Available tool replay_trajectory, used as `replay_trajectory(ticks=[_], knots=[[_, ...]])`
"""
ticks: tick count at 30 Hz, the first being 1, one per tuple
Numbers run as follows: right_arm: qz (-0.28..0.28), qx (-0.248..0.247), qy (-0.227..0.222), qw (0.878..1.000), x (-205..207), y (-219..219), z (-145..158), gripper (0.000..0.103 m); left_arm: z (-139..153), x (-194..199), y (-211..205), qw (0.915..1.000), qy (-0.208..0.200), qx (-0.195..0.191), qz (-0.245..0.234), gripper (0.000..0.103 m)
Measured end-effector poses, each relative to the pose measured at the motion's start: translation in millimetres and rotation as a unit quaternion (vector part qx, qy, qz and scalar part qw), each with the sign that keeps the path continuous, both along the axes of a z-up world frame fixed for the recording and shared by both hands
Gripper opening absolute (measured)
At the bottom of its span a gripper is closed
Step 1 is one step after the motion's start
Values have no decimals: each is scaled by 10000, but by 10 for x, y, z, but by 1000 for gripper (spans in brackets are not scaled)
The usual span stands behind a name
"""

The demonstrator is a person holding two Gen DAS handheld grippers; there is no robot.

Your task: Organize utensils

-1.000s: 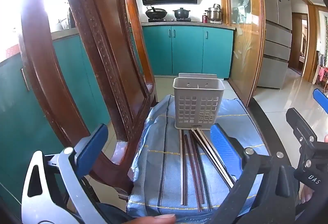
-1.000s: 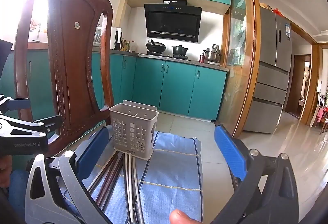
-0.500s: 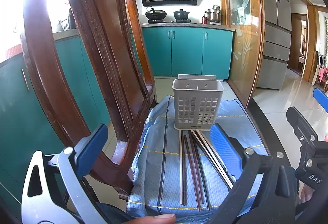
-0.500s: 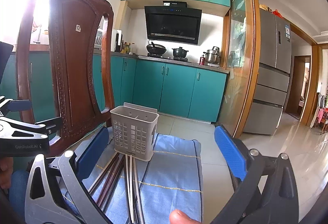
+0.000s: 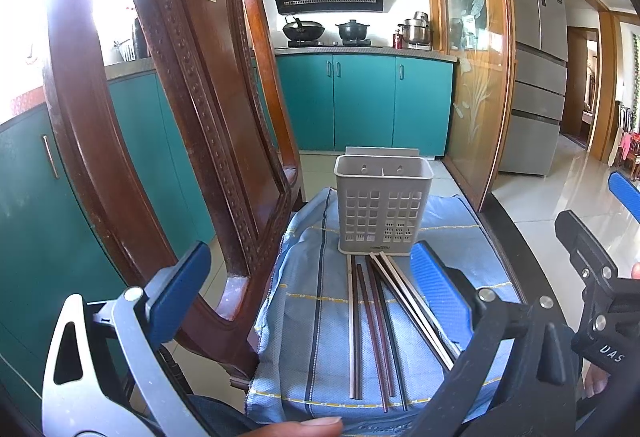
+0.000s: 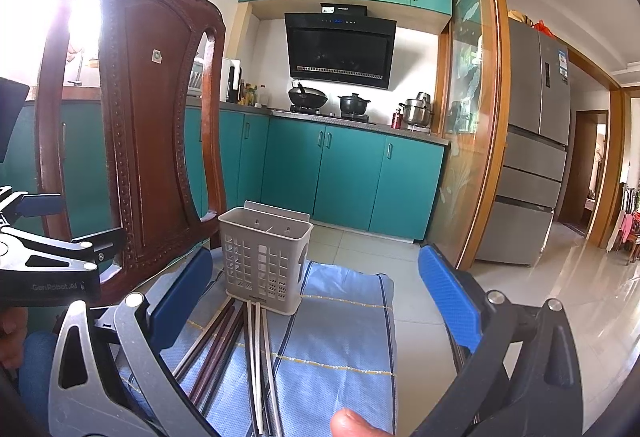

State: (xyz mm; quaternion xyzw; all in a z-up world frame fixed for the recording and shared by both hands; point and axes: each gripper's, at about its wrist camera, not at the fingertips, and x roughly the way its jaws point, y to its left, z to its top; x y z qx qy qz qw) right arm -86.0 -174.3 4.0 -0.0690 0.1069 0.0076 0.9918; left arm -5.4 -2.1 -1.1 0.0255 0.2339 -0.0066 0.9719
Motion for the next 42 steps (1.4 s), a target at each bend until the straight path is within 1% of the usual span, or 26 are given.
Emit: replay_trajectory(ticks=[13, 42], knots=[[81, -19, -58, 9999, -26, 41, 9, 101, 29, -46, -31, 10000, -54, 5, -14, 99], [205, -24, -50, 9998, -23, 70, -9, 101, 22, -56, -86, 10000, -15, 50, -52, 99]])
